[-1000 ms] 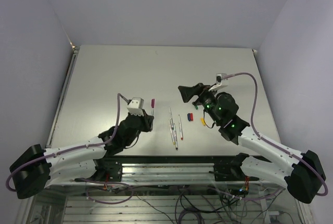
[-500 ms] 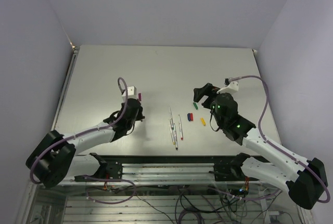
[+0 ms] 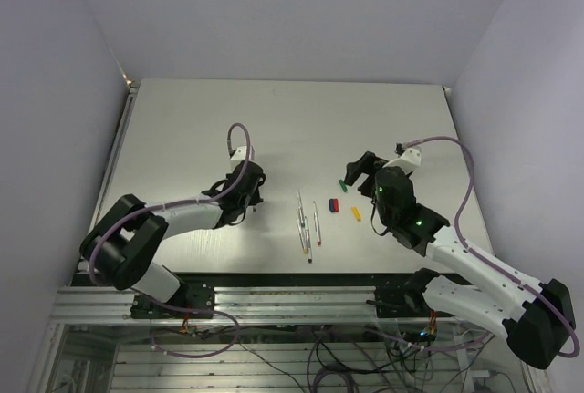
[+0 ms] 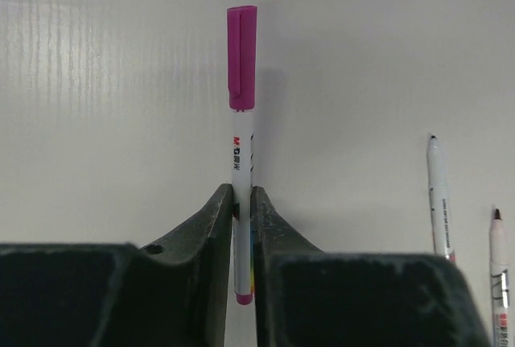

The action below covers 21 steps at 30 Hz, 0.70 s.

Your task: Insert the pens into the pen caps

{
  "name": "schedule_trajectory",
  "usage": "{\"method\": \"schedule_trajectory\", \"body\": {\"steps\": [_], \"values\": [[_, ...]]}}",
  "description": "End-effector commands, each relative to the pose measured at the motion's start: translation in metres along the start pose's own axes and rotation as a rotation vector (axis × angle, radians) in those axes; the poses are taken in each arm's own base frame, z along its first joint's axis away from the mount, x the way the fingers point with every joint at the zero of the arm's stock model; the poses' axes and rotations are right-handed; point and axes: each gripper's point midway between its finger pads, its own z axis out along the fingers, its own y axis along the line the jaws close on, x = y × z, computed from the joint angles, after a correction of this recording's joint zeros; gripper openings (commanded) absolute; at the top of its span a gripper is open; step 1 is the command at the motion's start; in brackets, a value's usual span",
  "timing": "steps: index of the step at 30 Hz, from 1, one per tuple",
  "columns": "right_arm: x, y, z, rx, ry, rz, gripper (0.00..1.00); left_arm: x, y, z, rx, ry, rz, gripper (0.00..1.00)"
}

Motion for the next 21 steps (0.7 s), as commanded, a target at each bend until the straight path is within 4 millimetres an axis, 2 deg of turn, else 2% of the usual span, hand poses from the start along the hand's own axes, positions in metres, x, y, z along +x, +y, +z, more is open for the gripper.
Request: {"method": "schedule_trajectory", "body": {"steps": [1, 6, 9, 15, 21], "values": [[0.009, -0.017, 0.0, 0.062, 0.013, -0.007, 0.83, -0.002, 0.0, 0.011, -0.026, 0.028, 0.022, 0.24], [0.016, -0.018, 0.0, 0.061, 0.029, 0.003, 0.83, 0.005, 0.0, 0.019, -0.038, 0.053, 0.035, 0.28], [0.02, -0.019, 0.001, 0.064, 0.039, 0.004, 0.83, 0.006, -0.001, 0.021, -0.035, 0.06, 0.038, 0.42], [0.025, -0.02, 0.002, 0.069, 0.059, -0.002, 0.83, -0.002, -0.002, 0.015, -0.034, 0.043, 0.037, 0.61], [0.031, -0.023, 0.002, 0.076, 0.071, 0.011, 0.82, -0.02, -0.009, -0.002, 0.006, 0.01, 0.019, 0.65]]}}
